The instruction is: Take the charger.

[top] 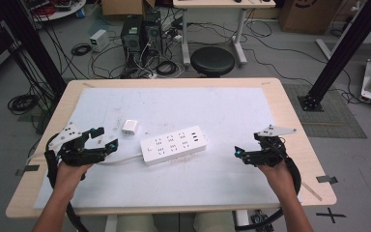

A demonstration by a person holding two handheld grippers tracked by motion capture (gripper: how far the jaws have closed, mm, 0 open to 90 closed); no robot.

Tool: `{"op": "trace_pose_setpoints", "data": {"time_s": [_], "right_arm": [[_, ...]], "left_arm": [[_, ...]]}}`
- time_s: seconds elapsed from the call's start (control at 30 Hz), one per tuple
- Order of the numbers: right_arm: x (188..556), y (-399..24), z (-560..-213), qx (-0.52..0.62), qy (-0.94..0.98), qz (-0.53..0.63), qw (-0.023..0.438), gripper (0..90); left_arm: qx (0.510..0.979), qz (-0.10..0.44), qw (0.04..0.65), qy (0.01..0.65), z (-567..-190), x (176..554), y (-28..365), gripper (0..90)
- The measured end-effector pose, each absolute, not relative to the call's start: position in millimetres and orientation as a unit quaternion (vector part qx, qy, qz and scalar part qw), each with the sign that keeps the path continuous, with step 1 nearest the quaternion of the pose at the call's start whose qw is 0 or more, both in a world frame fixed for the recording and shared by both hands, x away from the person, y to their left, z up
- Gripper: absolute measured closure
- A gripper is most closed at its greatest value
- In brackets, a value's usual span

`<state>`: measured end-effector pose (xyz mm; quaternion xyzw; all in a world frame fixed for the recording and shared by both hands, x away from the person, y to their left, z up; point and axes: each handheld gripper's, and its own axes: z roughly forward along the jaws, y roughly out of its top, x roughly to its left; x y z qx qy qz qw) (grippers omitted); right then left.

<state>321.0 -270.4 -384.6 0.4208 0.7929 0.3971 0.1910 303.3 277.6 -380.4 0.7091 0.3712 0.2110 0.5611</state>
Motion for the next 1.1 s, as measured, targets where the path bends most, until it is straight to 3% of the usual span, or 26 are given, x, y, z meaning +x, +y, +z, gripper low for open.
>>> {"op": "trace_pose_setpoints", "data": {"time_s": [0.6, 0.9, 1.1], "right_arm": [[322, -266, -385, 0.415, 0.796, 0.396, 0.195, 8.2], [322, -267, -384, 0.412, 0.794, 0.4, 0.197, 8.2], [321, -266, -385, 0.412, 0.796, 0.397, 0.197, 8.2]], "left_arm": [[0.673, 0.238, 0.553, 0.43, -369, 314, 278, 22.2], [0.674, 0.264, 0.522, 0.452, -352, 343, 260, 22.2], [0.678, 0.255, 0.497, 0.478, -357, 366, 251, 22.1]]}}
